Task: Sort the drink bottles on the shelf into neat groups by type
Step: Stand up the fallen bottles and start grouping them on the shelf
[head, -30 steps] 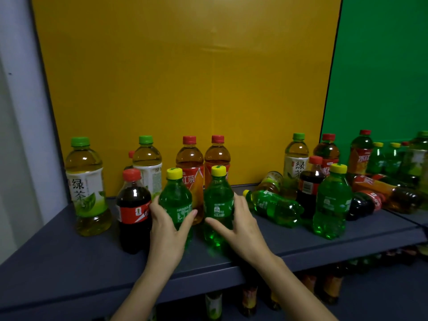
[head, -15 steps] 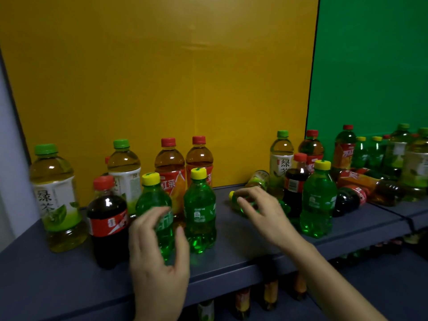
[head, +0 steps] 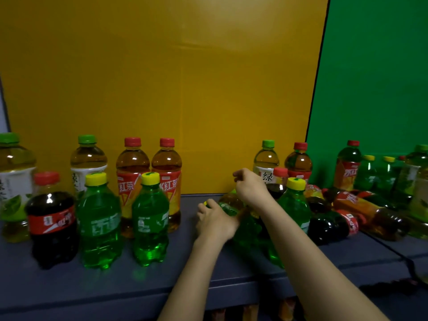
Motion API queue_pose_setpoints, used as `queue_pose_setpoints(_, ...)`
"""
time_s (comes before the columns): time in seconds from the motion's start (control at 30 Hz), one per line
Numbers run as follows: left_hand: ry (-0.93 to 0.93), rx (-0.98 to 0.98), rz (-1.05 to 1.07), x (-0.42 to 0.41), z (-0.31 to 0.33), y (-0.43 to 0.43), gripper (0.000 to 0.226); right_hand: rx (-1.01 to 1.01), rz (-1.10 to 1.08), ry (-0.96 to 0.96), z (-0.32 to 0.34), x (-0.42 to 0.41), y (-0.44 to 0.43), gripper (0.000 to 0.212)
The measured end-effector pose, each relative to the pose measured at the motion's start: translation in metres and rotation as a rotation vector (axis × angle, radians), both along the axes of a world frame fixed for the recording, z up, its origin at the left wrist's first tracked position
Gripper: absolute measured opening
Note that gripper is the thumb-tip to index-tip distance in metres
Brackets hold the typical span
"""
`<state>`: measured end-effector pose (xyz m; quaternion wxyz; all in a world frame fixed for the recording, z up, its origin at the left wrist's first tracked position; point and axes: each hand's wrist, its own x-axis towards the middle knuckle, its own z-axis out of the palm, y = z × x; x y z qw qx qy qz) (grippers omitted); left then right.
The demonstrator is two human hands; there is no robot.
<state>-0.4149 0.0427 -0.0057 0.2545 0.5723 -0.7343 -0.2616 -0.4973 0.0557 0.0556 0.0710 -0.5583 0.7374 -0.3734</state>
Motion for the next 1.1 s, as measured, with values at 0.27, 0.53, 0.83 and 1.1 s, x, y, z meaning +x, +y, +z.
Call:
queue_pose_setpoints(0.27,0.163,0.261,0.009,0.007,0.005,-0.017,0.114,0.173,-0.048,0.072,-0.004,0.001,-0.030,0.036)
queue_pose_setpoints(0.53,0.025,0.033,0.050,0.049,0.004,0.003,0.093,0.356,-0.228,0.096,-0.024,0.000,-0.062,0.057)
queue_pose_setpoints(0.83,-0.167,0.008,0.061,0.060,0.006,0.007,0.089,0.552,-0.305,0.157,-0.018,0.005,-0.070,0.070)
queue_pose_setpoints(1.1,-0.210,0.060,0.069,0.060,0.006,0.005,0.088,0.472,-0.360,-0.020,-0.030,0.004,-0.074,0.088)
